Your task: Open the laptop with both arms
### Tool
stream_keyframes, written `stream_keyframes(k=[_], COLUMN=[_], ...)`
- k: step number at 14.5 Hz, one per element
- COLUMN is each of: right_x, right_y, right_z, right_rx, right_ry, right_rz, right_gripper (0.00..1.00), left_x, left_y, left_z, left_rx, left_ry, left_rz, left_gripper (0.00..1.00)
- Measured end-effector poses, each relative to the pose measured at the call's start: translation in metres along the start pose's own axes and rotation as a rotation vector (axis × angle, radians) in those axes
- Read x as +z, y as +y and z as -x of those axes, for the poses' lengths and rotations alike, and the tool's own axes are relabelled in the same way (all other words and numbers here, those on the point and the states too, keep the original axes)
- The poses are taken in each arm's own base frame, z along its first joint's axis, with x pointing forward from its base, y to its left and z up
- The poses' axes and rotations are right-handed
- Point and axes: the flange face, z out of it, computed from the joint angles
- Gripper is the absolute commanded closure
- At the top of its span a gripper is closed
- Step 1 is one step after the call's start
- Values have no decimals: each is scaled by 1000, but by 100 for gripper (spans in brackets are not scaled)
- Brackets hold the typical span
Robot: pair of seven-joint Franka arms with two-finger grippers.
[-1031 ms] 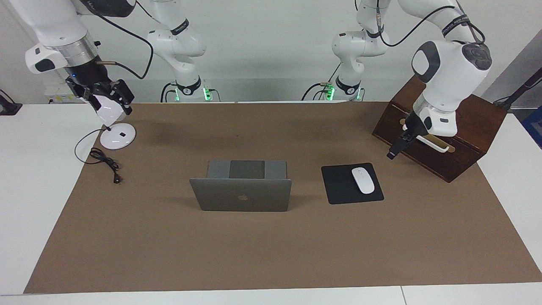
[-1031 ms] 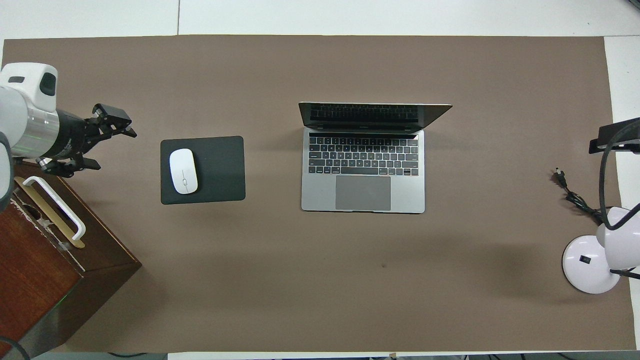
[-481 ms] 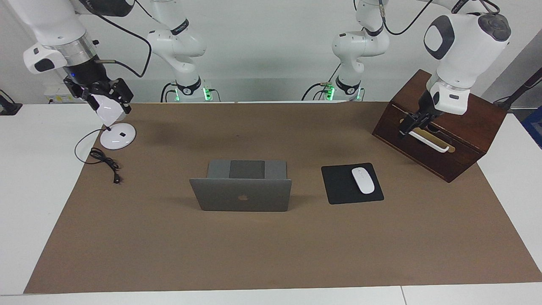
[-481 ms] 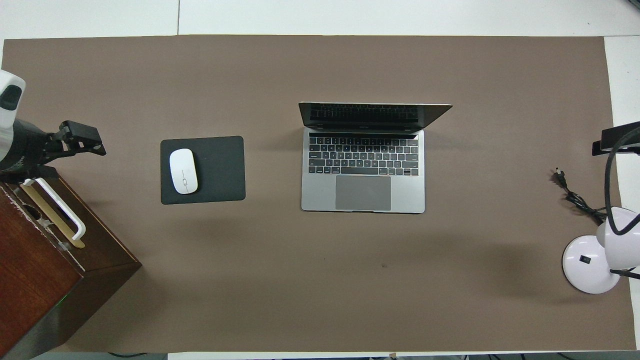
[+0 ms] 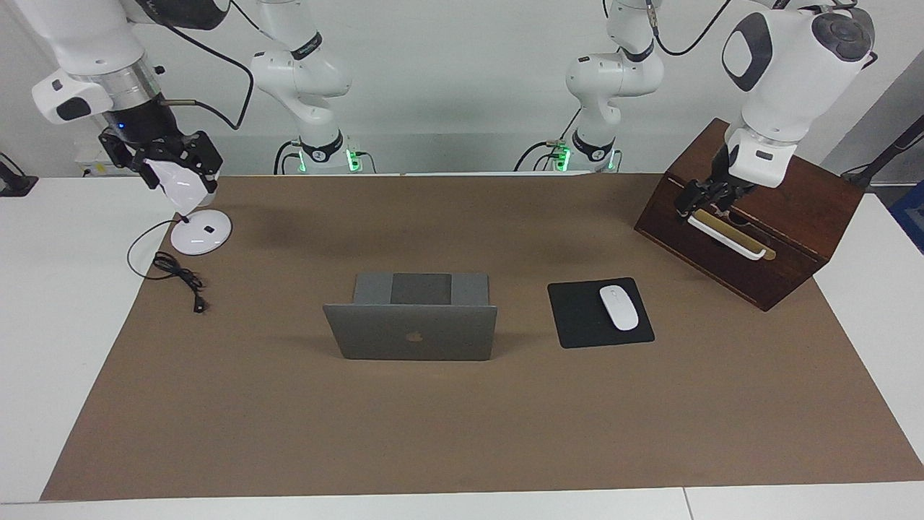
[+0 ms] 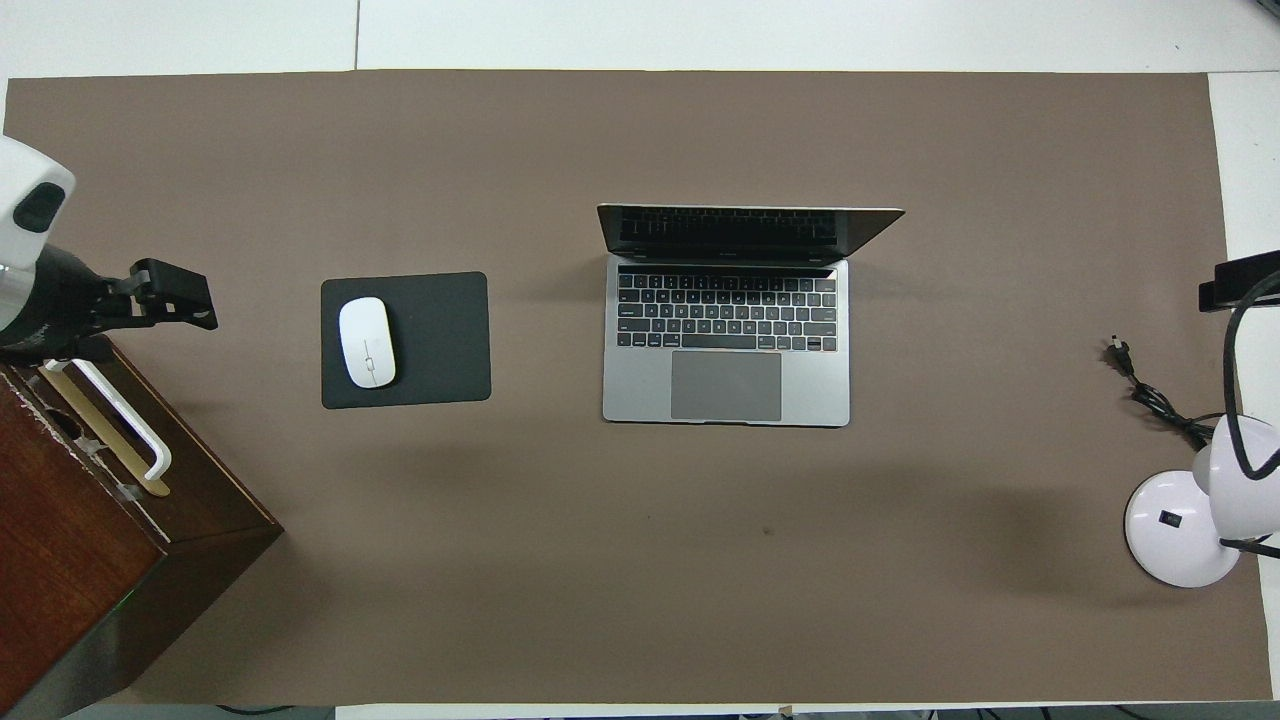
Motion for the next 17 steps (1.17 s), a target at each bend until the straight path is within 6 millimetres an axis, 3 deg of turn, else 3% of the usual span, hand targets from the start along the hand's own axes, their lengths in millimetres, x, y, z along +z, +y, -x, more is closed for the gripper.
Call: stream_keyframes(k=[2,4,9,17], right_x=[-1,-1,-1,2], right_y=[0,0,1,1], right_z=[0,0,0,3], right_rx=[-12,-15,-15,-14], right_ry=[1,2,2,-29], right_rz=[2,4,4,4], right_gripper=[0,0,0,0], left_x=[2,2,-11,-15], left_y=[20,23,12,-16], left_z=[6,8,8,1], left_rx=[37,45,104,114], left_ry=[-3,-9,-26,-25], left_rz=[-3,-5,-10,-7], left_gripper=[0,0,0,0])
